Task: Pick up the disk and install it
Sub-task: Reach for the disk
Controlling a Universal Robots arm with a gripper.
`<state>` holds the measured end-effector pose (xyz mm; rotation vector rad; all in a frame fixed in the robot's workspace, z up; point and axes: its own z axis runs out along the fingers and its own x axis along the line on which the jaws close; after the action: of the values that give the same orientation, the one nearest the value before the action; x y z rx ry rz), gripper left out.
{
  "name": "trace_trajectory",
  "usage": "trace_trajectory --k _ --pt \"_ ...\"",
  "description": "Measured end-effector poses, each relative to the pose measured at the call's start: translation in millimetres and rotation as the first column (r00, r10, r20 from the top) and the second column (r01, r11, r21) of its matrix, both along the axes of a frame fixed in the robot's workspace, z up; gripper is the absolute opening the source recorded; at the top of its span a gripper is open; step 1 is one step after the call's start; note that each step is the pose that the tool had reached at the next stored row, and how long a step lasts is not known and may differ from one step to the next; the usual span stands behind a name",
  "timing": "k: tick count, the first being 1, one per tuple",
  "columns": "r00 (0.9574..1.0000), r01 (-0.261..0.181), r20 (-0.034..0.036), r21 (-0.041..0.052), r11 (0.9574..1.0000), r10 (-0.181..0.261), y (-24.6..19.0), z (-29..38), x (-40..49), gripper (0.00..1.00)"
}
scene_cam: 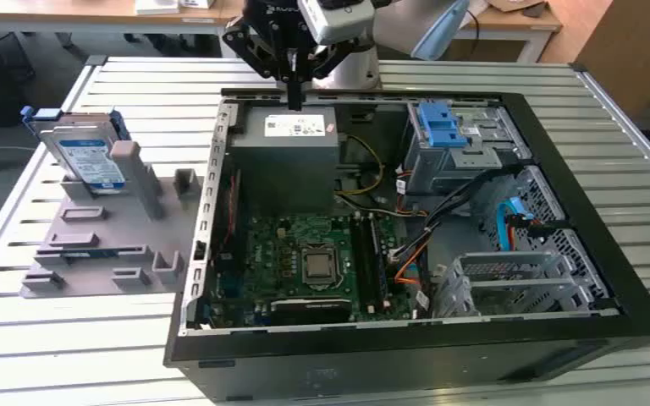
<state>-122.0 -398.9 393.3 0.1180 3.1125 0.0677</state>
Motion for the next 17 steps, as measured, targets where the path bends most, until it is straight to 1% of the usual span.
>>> trace_trajectory --k 1,3,9,17 --pt "1.0000 0.000 0.0000 0.0000 1.0000 0.000 0.0 0.0 0.0 0.11" --pt "1.0000 0.000 0.0000 0.0000 1.0000 0.000 0.0 0.0 -3.7 0.11" --pt "1.0000 0.000 0.0000 -0.0001 1.0000 0.000 0.0 0.0 -5.4 0.11" --pt "1.0000 0.000 0.0000 0.0000 1.0000 0.000 0.4 -0.3 -9.8 0.11"
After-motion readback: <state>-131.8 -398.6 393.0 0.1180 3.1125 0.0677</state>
